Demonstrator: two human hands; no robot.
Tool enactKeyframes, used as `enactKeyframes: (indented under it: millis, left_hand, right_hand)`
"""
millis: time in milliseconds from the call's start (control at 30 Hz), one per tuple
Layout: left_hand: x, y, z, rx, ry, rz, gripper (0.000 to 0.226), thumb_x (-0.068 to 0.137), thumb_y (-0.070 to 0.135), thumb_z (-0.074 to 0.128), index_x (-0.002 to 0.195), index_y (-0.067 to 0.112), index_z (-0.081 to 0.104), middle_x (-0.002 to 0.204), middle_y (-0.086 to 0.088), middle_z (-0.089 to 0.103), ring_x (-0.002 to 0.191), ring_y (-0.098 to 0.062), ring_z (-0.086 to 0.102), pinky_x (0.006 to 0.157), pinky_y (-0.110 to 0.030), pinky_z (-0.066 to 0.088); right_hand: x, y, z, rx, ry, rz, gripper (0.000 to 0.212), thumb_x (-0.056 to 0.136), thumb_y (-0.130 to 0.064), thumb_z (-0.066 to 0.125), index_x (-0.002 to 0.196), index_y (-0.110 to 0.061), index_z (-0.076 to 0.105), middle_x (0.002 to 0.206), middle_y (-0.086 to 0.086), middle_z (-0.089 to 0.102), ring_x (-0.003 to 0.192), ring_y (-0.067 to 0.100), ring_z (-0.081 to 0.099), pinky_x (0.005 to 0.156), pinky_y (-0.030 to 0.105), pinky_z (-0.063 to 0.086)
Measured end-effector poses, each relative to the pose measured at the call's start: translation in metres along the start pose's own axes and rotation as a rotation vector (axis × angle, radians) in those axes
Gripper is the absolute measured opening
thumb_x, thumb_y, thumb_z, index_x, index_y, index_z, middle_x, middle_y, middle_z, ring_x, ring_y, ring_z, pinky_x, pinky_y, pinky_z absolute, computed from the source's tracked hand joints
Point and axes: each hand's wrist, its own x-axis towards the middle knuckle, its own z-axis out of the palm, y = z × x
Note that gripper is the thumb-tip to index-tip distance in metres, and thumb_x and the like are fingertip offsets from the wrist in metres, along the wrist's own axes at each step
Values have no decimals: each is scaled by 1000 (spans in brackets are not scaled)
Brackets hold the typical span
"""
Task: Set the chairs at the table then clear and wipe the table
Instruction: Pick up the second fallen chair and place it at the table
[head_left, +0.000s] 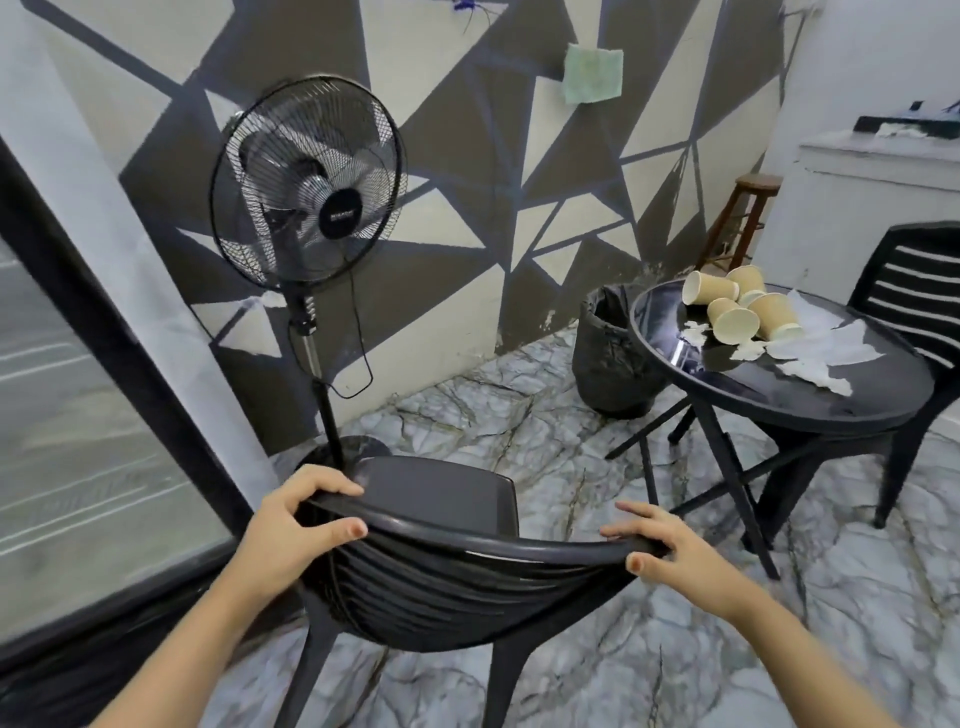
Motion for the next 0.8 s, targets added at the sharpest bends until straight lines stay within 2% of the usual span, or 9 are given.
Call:
enactKeyframes:
  millis: [133,233,333,400,467,567,633,700,800]
  left_hand:
    - [-6,-18,-22,-34,70,-104,46,40,53,82,79,33,68,94,13,64,95,-6,58,84,-21,43]
    - [-9,-26,-37,-38,87,-141,49,35,48,83,77,27,66,95,10,64,94,-7,58,81,-19,43]
    - [-10,-30,-47,-37,113,-141,59,33,45,82,79,14,62,98,-3,62,91,-11,59,78,-19,45]
    - [-10,-33,-52,-38,118,-140,55,35,43,81,79,17,63,102,-4,61,93,-16,58,82,-25,43]
    - [-11,-39,-56,-52,114,-142,54,35,45,82,80,22,63,105,-4,61,96,-21,57,82,-27,44]
    - [-12,-44,-61,-77,125,-152,69,34,56,85,84,16,59,107,-3,60,96,-10,59,75,-14,48]
    - [-12,-45,-62,-100,127,-157,76,29,64,85,83,16,59,105,-5,60,90,-3,61,71,-15,50]
    - [-14,-48,-59,-138,114,-164,78,28,63,86,83,15,59,104,-7,60,87,-6,62,69,-23,53]
    - [-18,-56,-53,-189,98,-200,68,29,63,86,79,24,61,103,-7,60,89,-16,60,73,-33,50]
  right_hand:
    - [19,9,9,124,-10,-21,71,45,-86,60,109,-57,54,145,-24,21,131,3,24,97,30,34]
    - [25,17,24,326,9,5,84,40,-82,67,113,-41,61,139,-14,42,126,5,40,89,22,40]
    - [32,18,46,569,59,26,91,35,-72,79,109,-22,63,120,4,63,110,16,60,86,27,50]
    - [36,16,60,694,103,9,81,33,-64,86,98,-19,65,110,14,61,104,30,59,89,37,46]
    - [38,12,69,776,149,4,71,32,-58,89,86,-19,66,101,17,56,94,31,54,82,40,42]
    - [40,6,76,809,209,3,69,32,-55,89,81,-14,63,90,15,54,84,27,52,73,37,40]
    - [38,6,79,791,243,-10,61,35,-54,89,78,-18,64,90,17,54,83,27,52,74,38,40]
    - [34,8,79,788,272,-25,46,43,-38,89,77,-19,65,90,18,55,83,27,53,73,32,44]
    - [27,7,75,795,329,-39,18,58,-13,70,74,-20,65,82,7,61,78,20,56,64,18,48]
